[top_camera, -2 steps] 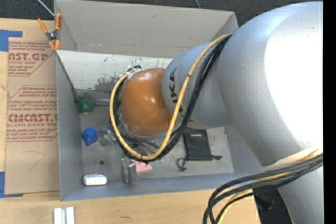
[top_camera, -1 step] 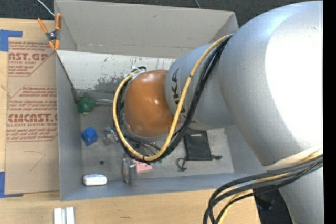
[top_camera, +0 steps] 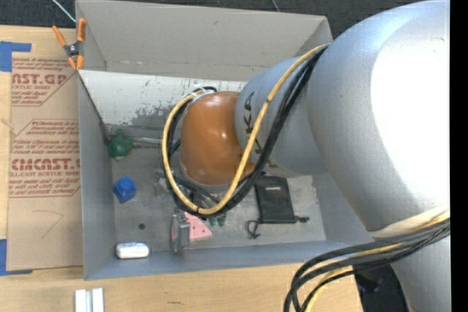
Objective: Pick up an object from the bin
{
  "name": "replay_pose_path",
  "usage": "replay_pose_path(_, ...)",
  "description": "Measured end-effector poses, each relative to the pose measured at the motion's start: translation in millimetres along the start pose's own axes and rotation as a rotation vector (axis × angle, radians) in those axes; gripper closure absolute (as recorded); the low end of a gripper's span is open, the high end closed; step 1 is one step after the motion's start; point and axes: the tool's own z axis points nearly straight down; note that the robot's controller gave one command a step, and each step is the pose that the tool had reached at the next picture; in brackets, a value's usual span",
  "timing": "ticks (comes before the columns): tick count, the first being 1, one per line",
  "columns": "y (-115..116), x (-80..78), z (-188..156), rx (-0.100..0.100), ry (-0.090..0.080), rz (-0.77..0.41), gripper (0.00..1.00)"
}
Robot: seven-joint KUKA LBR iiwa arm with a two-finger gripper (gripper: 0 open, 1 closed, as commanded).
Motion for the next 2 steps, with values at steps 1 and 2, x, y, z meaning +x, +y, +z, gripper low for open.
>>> replay_pose_path(1, -38.5, 15.9, 7.1, 0.001, -0.017, -0.293, 0.0)
replay_pose_path(2, -47.2, 17.1, 6.4, -0.001, -0.006, -0.256, 1.0)
